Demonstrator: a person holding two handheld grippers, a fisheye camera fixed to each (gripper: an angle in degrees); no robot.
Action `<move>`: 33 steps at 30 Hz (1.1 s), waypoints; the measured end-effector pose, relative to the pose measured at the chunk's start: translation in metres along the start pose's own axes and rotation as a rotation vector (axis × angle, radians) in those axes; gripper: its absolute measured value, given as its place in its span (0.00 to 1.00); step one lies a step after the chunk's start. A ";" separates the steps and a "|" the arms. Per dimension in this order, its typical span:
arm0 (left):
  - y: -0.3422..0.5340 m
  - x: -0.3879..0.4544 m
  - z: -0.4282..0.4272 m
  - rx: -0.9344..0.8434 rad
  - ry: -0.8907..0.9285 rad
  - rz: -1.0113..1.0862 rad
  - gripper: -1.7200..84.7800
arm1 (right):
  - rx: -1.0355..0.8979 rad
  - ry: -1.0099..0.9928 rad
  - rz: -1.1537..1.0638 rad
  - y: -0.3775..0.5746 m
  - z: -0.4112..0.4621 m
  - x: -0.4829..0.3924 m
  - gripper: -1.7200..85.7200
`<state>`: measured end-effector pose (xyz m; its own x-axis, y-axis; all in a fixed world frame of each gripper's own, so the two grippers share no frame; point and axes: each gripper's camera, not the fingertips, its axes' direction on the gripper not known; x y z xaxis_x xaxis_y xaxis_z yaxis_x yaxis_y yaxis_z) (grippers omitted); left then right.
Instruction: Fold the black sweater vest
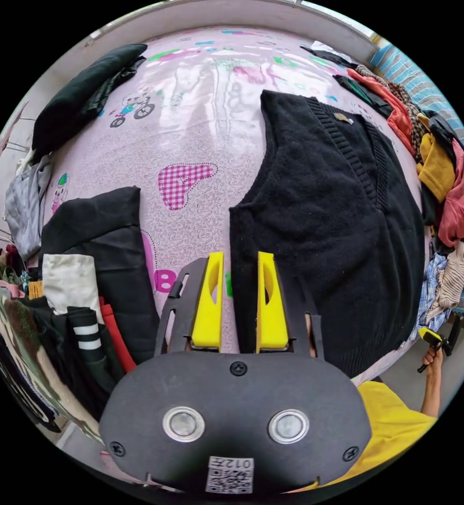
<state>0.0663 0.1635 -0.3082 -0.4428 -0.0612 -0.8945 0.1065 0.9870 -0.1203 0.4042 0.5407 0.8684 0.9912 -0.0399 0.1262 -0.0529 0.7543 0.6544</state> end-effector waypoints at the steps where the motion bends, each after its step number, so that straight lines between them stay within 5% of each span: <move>1: -0.002 0.000 0.005 -0.016 -0.006 0.011 0.06 | -0.003 -0.002 0.002 -0.004 0.004 -0.002 0.02; 6: 0.006 -0.013 -0.007 0.016 0.020 0.058 0.03 | 0.042 0.134 -0.062 -0.041 0.003 -0.024 0.02; 13: 0.033 -0.118 0.026 0.102 0.650 -0.221 0.03 | 0.231 0.463 -0.126 -0.149 -0.008 -0.057 0.02; 20: 0.053 -0.159 0.072 0.080 0.899 -0.326 0.02 | 0.104 0.601 0.027 -0.202 0.033 -0.038 0.02; 24: 0.052 -0.163 0.061 0.068 0.812 -0.262 0.02 | 0.118 0.574 0.025 -0.194 0.024 -0.042 0.02; 30: 0.060 -0.081 -0.034 0.247 0.328 -0.004 0.02 | 0.226 0.501 -0.079 -0.158 0.012 -0.057 0.02; 33: 0.039 -0.011 -0.002 0.078 0.343 0.168 0.02 | 0.181 0.489 -0.065 -0.161 0.037 -0.055 0.02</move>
<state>0.0738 0.2033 -0.3029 -0.6842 0.1662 -0.7101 0.2641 0.9641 -0.0288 0.3540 0.3971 0.7837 0.9317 0.2604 -0.2533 0.0331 0.6335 0.7730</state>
